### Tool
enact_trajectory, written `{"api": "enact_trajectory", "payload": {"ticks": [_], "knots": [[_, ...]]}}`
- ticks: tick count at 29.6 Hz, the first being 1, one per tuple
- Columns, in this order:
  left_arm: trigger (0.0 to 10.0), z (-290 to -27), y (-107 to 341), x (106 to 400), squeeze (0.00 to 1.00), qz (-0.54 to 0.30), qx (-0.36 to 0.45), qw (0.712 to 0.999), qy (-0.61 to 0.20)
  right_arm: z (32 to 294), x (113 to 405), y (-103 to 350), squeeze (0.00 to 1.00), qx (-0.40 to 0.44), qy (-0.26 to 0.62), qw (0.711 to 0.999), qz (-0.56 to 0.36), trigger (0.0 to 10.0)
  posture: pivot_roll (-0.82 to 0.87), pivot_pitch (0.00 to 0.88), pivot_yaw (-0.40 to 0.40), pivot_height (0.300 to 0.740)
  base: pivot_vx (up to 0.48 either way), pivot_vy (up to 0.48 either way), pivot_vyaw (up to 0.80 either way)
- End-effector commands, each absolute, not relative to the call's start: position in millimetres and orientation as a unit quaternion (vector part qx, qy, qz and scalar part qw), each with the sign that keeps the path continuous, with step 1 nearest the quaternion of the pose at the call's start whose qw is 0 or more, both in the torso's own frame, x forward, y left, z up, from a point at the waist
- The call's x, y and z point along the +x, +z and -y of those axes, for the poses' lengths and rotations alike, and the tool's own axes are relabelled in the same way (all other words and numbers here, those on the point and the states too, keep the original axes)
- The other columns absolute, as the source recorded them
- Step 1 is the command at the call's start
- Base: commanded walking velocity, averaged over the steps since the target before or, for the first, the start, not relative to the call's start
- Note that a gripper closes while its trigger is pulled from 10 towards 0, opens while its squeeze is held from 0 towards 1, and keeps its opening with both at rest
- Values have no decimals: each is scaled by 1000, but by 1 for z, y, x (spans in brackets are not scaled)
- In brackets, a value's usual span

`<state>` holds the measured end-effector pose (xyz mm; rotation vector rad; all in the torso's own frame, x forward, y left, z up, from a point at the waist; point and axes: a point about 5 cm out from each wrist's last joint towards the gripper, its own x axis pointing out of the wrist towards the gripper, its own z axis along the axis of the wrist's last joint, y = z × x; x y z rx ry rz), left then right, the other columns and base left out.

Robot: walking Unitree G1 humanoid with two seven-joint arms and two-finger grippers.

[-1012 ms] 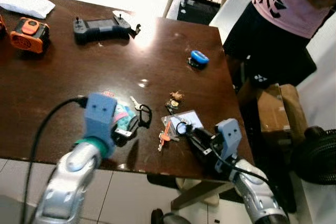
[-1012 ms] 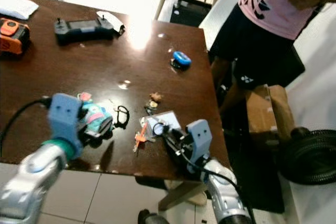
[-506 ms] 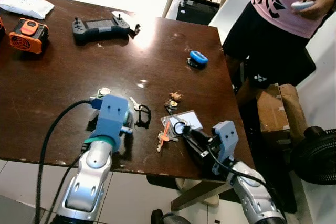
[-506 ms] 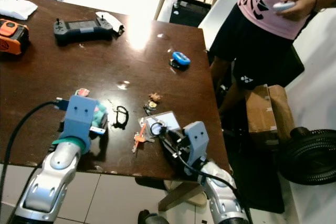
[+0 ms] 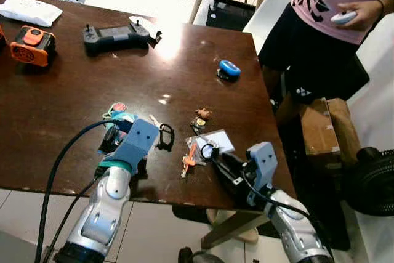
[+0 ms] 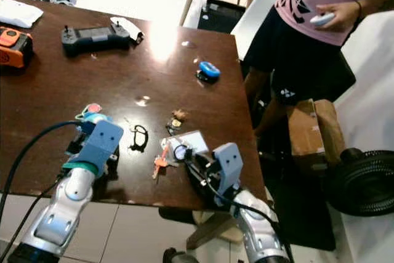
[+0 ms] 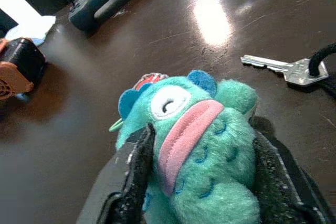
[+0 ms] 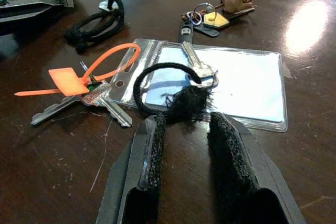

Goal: Hang keys on a hook

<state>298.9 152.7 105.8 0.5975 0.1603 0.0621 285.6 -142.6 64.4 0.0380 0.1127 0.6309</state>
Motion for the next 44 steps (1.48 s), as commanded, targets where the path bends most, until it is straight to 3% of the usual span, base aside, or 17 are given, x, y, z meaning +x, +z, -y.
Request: {"api": "enact_trajectory", "payload": {"ticks": [1,22,23,25,26,27,28,29,30,32,36,44], "knots": [[0,-168,55,280,0,-205,305,930,24,147,275,46,0,29,298,949,-100,10000,-105,140,-89,740,0,0,0],[0,-168,70,287,0,-146,271,951,19,144,277,49,0,43,292,951,-91,10000,-95,138,-80,740,0,0,0],[0,-159,92,292,0,-92,208,974,2,143,283,60,0,62,286,954,-69,10000,-95,130,-80,740,0,0,0],[0,-159,92,292,0,-92,208,974,2,143,283,60,0,62,286,954,-69,10000,-95,130,-80,740,0,0,0],[0,-147,127,296,0,-10,122,992,-34,141,289,75,0,84,282,955,-40,10000,-95,127,-79,740,0,0,0],[0,-147,127,296,0,-10,122,992,-34,141,289,75,0,84,282,955,-40,10000,-95,127,-79,740,0,0,0],[10000,-141,177,297,0,101,61,991,-63,140,297,97,0,112,280,953,-1,10000,-95,123,-84,740,0,0,0],[10000,-139,210,293,0,174,29,981,-84,140,302,111,0,129,281,951,24,10000,-93,123,-85,740,0,0,0],[10000,-139,210,293,0,174,29,981,-84,140,302,111,0,129,281,951,24,10000,-93,123,-85,740,0,0,0],[10000,-132,239,289,0,241,71,962,-110,138,307,129,0,146,281,947,60,10000,-82,115,-89,740,0,0,0],[10000,-128,218,295,0,236,139,956,-102,133,308,126,0,137,273,950,64,10000,-92,94,-89,740,0,0,0],[10000,-118,188,288,0,186,103,970,-115,122,298,119,0,89,245,962,84,10000,-91,67,-88,740,0,0,0]]}}
